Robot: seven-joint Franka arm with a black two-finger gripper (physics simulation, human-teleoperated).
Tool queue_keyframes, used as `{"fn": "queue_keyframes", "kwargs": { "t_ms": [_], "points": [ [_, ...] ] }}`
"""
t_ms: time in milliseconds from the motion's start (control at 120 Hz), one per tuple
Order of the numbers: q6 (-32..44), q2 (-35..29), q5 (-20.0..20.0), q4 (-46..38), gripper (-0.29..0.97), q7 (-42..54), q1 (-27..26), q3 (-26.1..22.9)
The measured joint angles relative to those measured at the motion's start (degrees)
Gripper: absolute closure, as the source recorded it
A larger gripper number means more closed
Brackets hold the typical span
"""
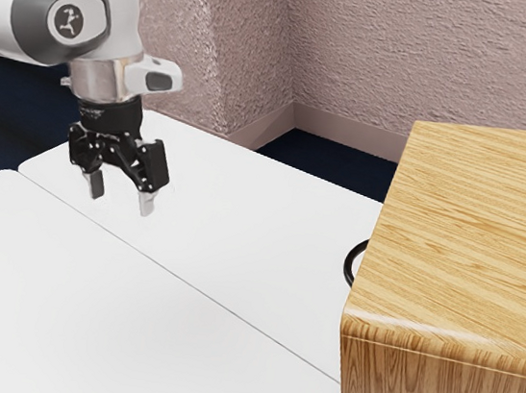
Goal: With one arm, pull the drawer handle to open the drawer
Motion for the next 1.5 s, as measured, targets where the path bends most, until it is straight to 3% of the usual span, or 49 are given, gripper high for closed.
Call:
{"fn": "queue_keyframes", "kwargs": {
  "t_ms": [142, 200, 267, 333, 392, 442, 492, 567, 625, 817, 992, 1233, 1500],
  "points": [
    [4.30, -0.05, -0.12, 0.20, 0.00, -0.16, 5.19, 0.06],
    [3.68, -0.61, -0.69, 5.88, 0.00, -1.06, 7.05, 0.27],
    [1.83, -3.09, -4.18, 13.09, 0.00, -3.40, 9.93, -0.97],
    [2.04, -7.08, -7.06, 14.98, 0.00, -5.50, 13.10, -5.45],
    [2.94, -9.25, -8.74, 13.64, 0.00, -7.16, 15.35, -11.73],
    [5.16, -14.51, -9.70, 6.26, 0.00, -8.47, 25.49, -24.55],
    [7.30, -17.22, -10.36, 2.15, 0.00, -9.67, 31.85, -33.66],
    [9.77, -17.43, -11.82, -0.02, 0.00, -11.34, 39.08, -44.46],
    [11.23, -15.70, -14.44, -0.86, 0.00, -12.56, 42.39, -48.73],
    [16.12, -14.72, -21.54, -4.88, 0.00, -17.36, 47.04, -55.40],
    [21.21, -14.26, -26.39, -7.91, 0.00, -20.99, 47.79, -60.00],
    [25.73, -13.83, -27.78, -10.16, 0.00, -25.00, 47.23, -61.91],
    [27.47, -13.69, -26.14, -13.17, 0.00, -27.87, 47.06, -63.27]
  ]
}}
